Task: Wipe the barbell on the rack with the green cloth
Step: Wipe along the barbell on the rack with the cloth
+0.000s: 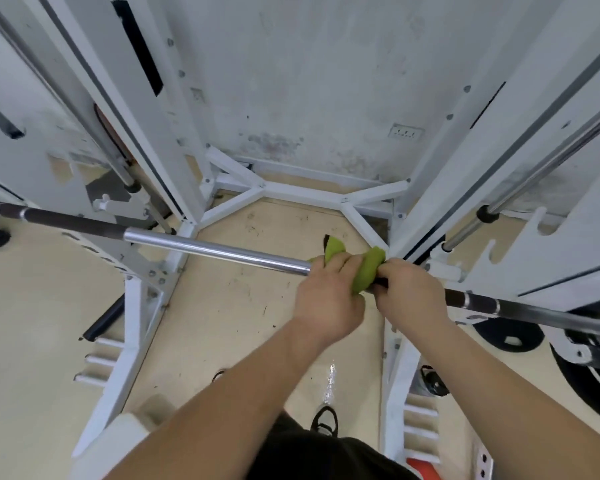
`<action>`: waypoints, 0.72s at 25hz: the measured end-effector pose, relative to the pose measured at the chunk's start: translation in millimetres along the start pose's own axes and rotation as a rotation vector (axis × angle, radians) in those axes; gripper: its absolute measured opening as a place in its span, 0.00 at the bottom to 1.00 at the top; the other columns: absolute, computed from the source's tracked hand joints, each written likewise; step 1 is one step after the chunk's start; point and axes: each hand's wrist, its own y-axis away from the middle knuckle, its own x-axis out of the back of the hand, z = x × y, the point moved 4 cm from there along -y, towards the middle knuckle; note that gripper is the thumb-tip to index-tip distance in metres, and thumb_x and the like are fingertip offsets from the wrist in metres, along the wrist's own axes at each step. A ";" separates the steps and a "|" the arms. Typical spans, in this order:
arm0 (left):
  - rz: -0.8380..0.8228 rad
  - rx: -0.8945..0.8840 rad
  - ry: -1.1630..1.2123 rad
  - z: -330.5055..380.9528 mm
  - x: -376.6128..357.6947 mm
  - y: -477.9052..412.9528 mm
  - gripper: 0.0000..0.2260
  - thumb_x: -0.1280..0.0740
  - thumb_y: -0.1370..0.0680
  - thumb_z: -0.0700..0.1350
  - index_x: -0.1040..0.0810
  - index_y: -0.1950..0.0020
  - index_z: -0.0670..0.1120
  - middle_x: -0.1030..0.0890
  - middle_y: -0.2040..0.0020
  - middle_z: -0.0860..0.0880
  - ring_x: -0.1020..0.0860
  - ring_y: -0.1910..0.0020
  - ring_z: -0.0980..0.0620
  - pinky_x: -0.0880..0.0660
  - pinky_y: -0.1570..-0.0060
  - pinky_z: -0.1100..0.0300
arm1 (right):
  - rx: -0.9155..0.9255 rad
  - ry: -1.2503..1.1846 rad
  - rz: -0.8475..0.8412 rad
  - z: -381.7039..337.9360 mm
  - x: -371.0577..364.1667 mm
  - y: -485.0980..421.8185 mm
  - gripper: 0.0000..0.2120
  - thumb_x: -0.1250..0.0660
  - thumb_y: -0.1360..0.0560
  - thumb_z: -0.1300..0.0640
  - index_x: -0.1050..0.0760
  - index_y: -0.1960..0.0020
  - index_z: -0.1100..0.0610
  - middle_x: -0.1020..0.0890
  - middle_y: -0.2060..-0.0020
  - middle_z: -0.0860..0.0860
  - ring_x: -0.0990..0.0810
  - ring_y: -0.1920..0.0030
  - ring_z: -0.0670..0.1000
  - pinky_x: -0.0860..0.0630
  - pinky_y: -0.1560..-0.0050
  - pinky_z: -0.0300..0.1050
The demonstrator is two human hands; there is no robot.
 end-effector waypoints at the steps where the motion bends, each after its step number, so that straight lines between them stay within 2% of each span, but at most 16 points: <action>1: 0.009 -0.024 -0.023 -11.8 6.1 2.1 0.31 0.35 0.28 0.45 0.32 0.25 0.57 0.26 0.29 0.57 0.30 0.34 0.46 0.22 0.48 0.51 | 0.025 0.020 -0.003 0.5 -0.3 -0.9 0.05 0.31 0.24 0.52 0.17 0.55 0.52 0.23 0.60 0.47 0.21 0.58 0.53 0.28 0.65 0.46; 3: 0.073 0.042 -0.079 -53.1 31.5 13.7 0.30 0.34 0.28 0.44 0.33 0.26 0.60 0.26 0.29 0.57 0.30 0.33 0.48 0.21 0.46 0.50 | 0.070 0.095 0.011 -1.8 0.1 -0.2 0.07 0.32 0.23 0.50 0.17 0.52 0.51 0.23 0.60 0.46 0.23 0.59 0.52 0.30 0.66 0.45; 6: 0.407 0.343 -0.072 -130.8 82.7 35.8 0.26 0.36 0.28 0.40 0.28 0.30 0.53 0.24 0.30 0.50 0.28 0.32 0.41 0.25 0.36 0.42 | 0.074 0.136 0.040 -7.0 -1.9 3.3 0.07 0.33 0.23 0.50 0.17 0.53 0.51 0.27 0.62 0.45 0.28 0.63 0.49 0.38 0.69 0.43; 9: 0.691 0.707 0.158 -131.4 71.3 48.2 0.29 0.35 0.25 0.36 0.32 0.23 0.43 0.35 0.22 0.42 0.35 0.26 0.38 0.35 0.25 0.43 | 0.064 0.130 0.047 -7.9 -2.6 5.1 0.05 0.32 0.25 0.53 0.18 0.55 0.53 0.29 0.63 0.45 0.29 0.63 0.49 0.38 0.69 0.42; 10: 0.719 0.744 0.288 -112.3 54.7 46.1 0.30 0.34 0.25 0.35 0.34 0.22 0.41 0.38 0.22 0.41 0.36 0.25 0.39 0.37 0.24 0.46 | 0.054 0.130 0.028 -10.7 -2.3 3.3 0.05 0.32 0.26 0.54 0.18 0.55 0.53 0.29 0.63 0.45 0.28 0.62 0.49 0.37 0.69 0.42; 11: 0.709 0.705 0.407 -86.3 36.9 42.2 0.30 0.33 0.25 0.34 0.33 0.23 0.40 0.39 0.23 0.41 0.36 0.26 0.42 0.39 0.23 0.49 | 0.053 0.129 0.004 -15.8 -2.1 -0.7 0.05 0.32 0.28 0.56 0.18 0.54 0.53 0.28 0.63 0.46 0.27 0.61 0.50 0.38 0.70 0.41; 13: 0.600 0.496 0.580 -37.8 7.8 40.1 0.28 0.32 0.27 0.33 0.28 0.26 0.43 0.36 0.29 0.46 0.34 0.31 0.51 0.38 0.25 0.58 | 0.081 0.112 -0.043 -33.2 -3.0 -11.8 0.11 0.33 0.33 0.58 0.19 0.51 0.54 0.24 0.58 0.48 0.24 0.55 0.52 0.39 0.70 0.41; 15: 0.467 0.331 0.698 -18.5 -2.1 49.0 0.25 0.32 0.27 0.35 0.24 0.32 0.53 0.30 0.35 0.51 0.29 0.37 0.60 0.31 0.31 0.63 | 0.106 0.041 -0.063 -49.1 -3.2 -23.5 0.14 0.34 0.35 0.57 0.20 0.49 0.54 0.22 0.53 0.50 0.23 0.50 0.55 0.37 0.68 0.41; 16: 0.484 0.343 0.738 -29.0 4.4 55.9 0.23 0.32 0.26 0.36 0.24 0.36 0.58 0.27 0.38 0.52 0.26 0.40 0.62 0.28 0.36 0.64 | 0.114 -0.011 -0.057 -55.6 -3.3 -29.5 0.16 0.33 0.33 0.54 0.20 0.46 0.53 0.21 0.49 0.50 0.22 0.47 0.55 0.33 0.64 0.41; 18: 0.667 0.575 0.838 -78.5 31.3 70.9 0.19 0.33 0.24 0.37 0.25 0.41 0.61 0.21 0.43 0.50 0.20 0.45 0.58 0.23 0.43 0.61 | 0.113 -0.122 -0.041 -71.7 -7.1 -41.5 0.19 0.32 0.26 0.48 0.21 0.36 0.51 0.19 0.41 0.49 0.21 0.44 0.53 0.28 0.55 0.45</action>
